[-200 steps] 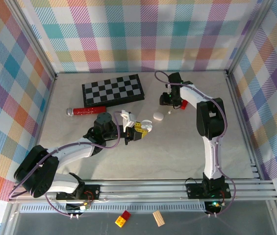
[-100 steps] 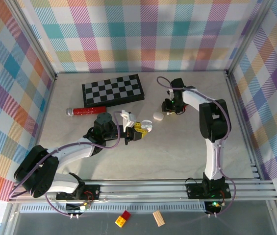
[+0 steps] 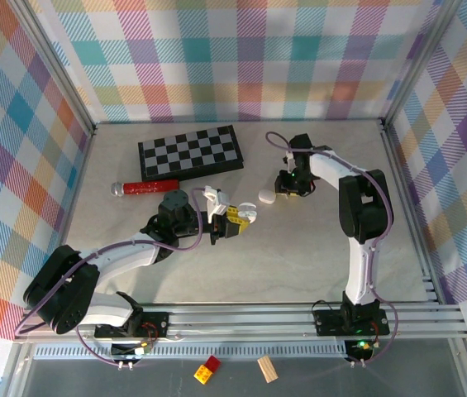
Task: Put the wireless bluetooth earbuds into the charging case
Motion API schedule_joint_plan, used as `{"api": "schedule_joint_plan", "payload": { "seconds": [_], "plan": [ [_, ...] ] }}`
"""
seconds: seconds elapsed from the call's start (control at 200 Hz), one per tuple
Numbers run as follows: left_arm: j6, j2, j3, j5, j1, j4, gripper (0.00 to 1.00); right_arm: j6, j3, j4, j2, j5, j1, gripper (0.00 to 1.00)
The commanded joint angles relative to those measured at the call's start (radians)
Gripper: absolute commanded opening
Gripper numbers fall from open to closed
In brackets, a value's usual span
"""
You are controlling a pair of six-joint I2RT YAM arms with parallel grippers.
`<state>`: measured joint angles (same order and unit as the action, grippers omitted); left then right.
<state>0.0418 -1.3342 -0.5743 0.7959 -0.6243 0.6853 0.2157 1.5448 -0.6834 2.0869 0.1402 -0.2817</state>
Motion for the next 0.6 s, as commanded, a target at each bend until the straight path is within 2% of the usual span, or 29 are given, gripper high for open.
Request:
{"api": "schedule_joint_plan", "payload": {
  "seconds": [0.0, 0.595],
  "plan": [
    [-0.004, 0.001, -0.027, 0.032, 0.008, 0.028, 0.18, -0.046, 0.080, -0.084, 0.037, -0.007, 0.000, 0.40],
    [0.003, 0.018, -0.021, 0.026, 0.008, 0.003, 0.18, -0.219, 0.281, -0.286, 0.194, 0.022, 0.006, 0.36]
  ]
}}
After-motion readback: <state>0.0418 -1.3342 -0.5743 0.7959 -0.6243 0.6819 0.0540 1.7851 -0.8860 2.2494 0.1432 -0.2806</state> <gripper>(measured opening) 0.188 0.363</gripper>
